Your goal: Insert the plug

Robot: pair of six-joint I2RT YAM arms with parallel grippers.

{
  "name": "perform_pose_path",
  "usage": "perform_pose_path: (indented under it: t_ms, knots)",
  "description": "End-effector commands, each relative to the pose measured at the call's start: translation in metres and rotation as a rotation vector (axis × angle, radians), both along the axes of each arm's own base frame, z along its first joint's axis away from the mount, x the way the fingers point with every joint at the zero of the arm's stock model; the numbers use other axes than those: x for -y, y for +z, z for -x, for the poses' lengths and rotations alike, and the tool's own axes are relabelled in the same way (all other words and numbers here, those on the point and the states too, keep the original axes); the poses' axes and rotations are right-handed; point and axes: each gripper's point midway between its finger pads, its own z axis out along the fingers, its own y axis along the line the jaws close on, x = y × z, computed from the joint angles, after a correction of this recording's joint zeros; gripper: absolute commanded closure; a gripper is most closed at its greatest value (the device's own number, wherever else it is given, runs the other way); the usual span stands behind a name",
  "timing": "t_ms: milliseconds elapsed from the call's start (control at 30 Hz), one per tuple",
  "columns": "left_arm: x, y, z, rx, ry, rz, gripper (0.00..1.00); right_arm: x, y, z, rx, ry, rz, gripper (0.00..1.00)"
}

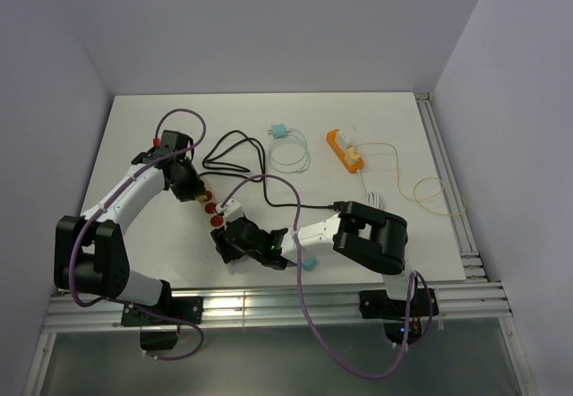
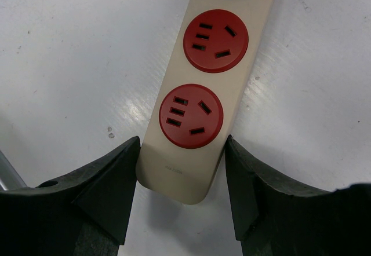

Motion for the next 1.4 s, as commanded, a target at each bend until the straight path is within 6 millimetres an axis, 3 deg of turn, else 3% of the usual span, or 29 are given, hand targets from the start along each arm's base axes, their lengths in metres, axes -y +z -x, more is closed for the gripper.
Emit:
perform_pose_path:
  t_ms: [0, 167, 400, 900, 1367]
  knots:
    - [-0.002, 0.005, -0.014, 0.058, -0.005, -0.021, 1.00, 0.045, -0.053, 0.012, -0.066, 0.023, 0.229, 1.00]
    - [-0.008, -0.002, -0.013, 0.050, -0.002, -0.063, 1.00, 0.045, -0.052, 0.013, -0.067, 0.026, 0.225, 1.00]
    - [-0.001, -0.007, -0.004, 0.031, -0.025, -0.020, 1.00, 0.045, -0.053, 0.014, -0.070, 0.029, 0.226, 1.00]
    - [0.005, 0.039, -0.007, 0.131, -0.021, 0.024, 1.00, 0.043, -0.053, 0.014, -0.073, 0.028, 0.226, 1.00]
    - [0.004, 0.008, 0.001, 0.071, -0.019, -0.010, 1.00, 0.044, -0.055, 0.014, -0.078, 0.029, 0.228, 1.00]
